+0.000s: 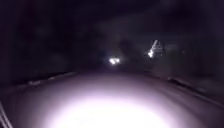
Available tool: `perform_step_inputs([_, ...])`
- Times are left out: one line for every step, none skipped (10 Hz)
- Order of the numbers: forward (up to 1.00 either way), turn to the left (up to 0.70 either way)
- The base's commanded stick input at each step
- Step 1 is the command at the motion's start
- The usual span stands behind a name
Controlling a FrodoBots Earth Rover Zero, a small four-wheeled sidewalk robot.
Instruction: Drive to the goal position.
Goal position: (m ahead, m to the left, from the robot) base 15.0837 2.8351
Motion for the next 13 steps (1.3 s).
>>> perform_step_inputs([1.00,0.00])
perform_step_inputs([1.00,0.00])
perform_step_inputs([1.00,0.00])
perform_step_inputs([1.00,0.00])
perform_step_inputs([1.00,0.00])
perform_step_inputs([1.00,0.00])
perform_step_inputs([1.00,0.00])
perform_step_inputs([1.00,0.00])
perform_step_inputs([1.00,0.00])
perform_step_inputs([1.00,0.00])
perform_step_inputs([1.00,0.00])
perform_step_inputs([1.00,0.00])
perform_step_inputs([1.00,0.00])
